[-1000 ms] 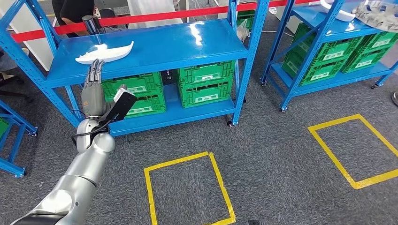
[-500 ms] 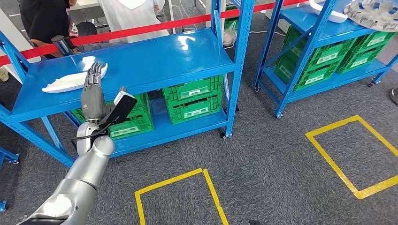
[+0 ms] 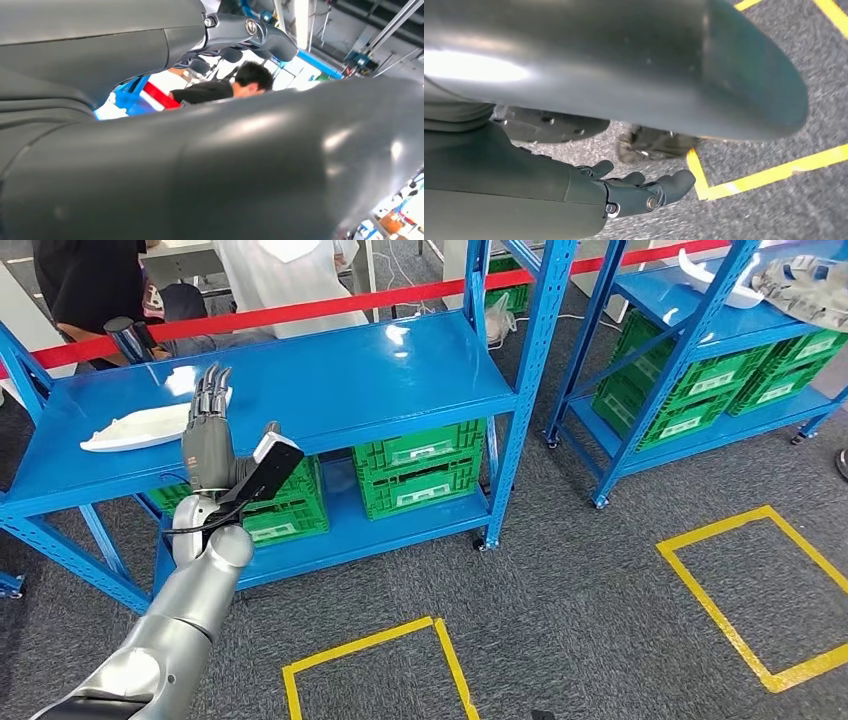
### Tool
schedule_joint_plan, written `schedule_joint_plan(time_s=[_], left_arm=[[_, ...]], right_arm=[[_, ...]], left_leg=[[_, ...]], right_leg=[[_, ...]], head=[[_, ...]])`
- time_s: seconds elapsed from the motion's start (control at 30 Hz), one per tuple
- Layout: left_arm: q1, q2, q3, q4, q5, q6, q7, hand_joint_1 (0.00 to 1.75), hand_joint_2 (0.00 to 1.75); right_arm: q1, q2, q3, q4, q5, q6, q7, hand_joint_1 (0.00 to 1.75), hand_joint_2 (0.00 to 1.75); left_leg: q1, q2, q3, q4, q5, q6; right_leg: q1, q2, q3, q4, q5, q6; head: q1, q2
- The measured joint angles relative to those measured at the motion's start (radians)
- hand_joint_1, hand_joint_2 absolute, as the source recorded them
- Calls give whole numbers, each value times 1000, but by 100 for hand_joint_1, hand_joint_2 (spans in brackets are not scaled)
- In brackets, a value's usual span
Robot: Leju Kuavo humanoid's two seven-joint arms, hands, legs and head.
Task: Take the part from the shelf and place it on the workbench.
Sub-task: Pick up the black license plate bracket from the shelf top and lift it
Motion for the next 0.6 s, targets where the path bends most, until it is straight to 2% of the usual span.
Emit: schedule_joint_plan(time_s=[0.03, 0.1, 0.13, 0.17, 0.23, 0.27, 0.4, 0.6], left_arm=[[0, 0, -1, 0, 1, 2, 1, 0, 0], [-1, 0, -3, -1, 4, 4, 2, 0, 0], [-1, 0, -4, -1, 7, 4, 2, 0, 0], [-1, 2, -6, -1, 10, 4, 2, 0, 0], [-1, 5, -7, -2, 13, 1, 3, 0, 0], [-1, 6, -7, -2, 13, -1, 4, 0, 0], [-1, 7, -8, -4, 14, -5, 10, 0, 0], [-1, 13, -8, -5, 13, -3, 24, 0, 0]], right_arm=[[-1, 1, 0, 1, 4, 1, -1, 0, 0], [-2, 2, 0, 2, 11, 3, -3, 0, 0], [-3, 3, 0, 2, 15, 3, -4, 0, 0], [-2, 3, 0, 2, 20, 3, -5, 0, 0], [-2, 3, 0, 2, 33, 3, -7, 0, 0], [-2, 3, 1, 2, 38, 3, -7, 0, 0], [-2, 4, 6, 2, 58, -3, -14, 0, 0], [-3, 5, 25, 2, 84, -4, -19, 0, 0]], left_leg=[[-1, -1, 1, 4, -4, -6], [-5, -2, -1, 6, -6, -19], [-6, -2, 1, 3, -5, -17], [-7, -2, 3, -2, -4, -10], [-9, 0, 10, -9, -4, 10], [-10, 0, 14, -11, -4, 15], [-11, 1, 20, -13, -5, 14], [-13, 1, 17, -11, -11, 14]], right_leg=[[0, 1, 11, -42, 21, -5], [1, 3, 16, -66, 27, -25], [0, 5, 16, -71, 30, -34], [0, 6, 18, -74, 33, -39], [0, 7, 22, -77, 35, -44], [1, 8, 24, -78, 35, -46], [-1, 9, 28, -78, 33, -50], [-1, 9, 31, -83, 31, -43]], head=[[1, 0], [0, 0], [-1, 0], [-3, 0], [-4, 0], [-4, 0], [-4, 0], [-5, 0]])
